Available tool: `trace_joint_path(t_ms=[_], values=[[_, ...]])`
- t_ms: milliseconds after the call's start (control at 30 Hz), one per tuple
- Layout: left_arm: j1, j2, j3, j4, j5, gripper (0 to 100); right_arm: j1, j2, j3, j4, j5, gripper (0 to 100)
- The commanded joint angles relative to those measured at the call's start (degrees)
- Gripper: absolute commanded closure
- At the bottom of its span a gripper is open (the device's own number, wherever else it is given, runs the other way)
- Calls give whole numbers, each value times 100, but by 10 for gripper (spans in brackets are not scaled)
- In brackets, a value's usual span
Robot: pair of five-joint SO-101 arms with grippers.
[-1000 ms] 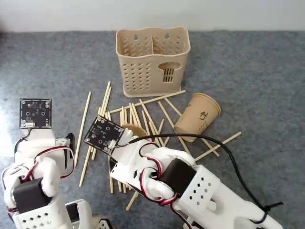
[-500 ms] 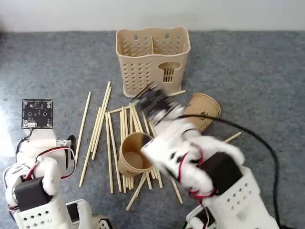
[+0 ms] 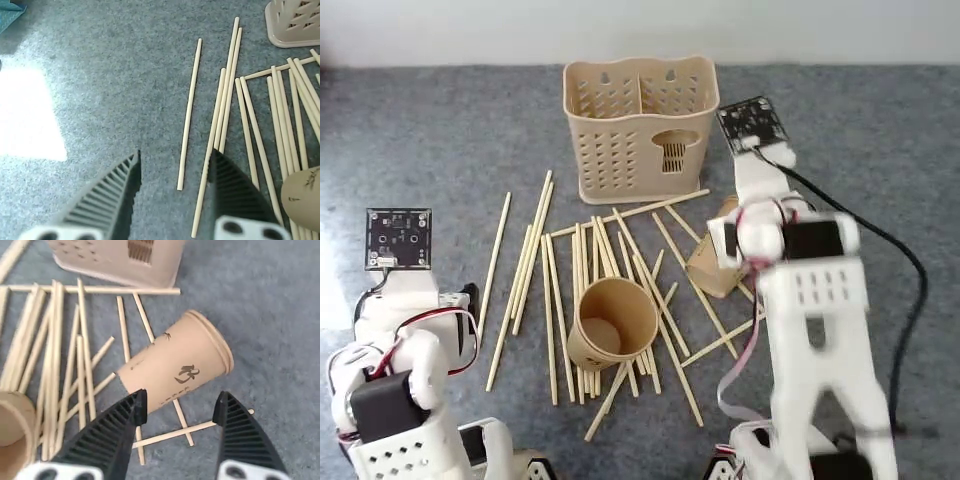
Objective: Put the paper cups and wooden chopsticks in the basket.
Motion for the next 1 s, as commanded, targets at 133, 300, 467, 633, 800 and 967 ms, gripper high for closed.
trace_joint_path(t_ms=[133,300,467,633,800,967], values=[[-9,26,-22,18,-35,786,365,2193,-1899,268,211,775],[0,26,-22,18,-35,786,470,3310,-3349,796,211,775],[0,26,-22,18,-35,786,479,4277,-4457,1349,563,775],[0,26,-22,18,-44,786,479,5077,-5152,2000,598,775],[0,26,-22,18,-44,786,479,5490,-5574,2536,580,779],[0,26,-22,18,-44,786,479,5262,-5600,2580,571,844]])
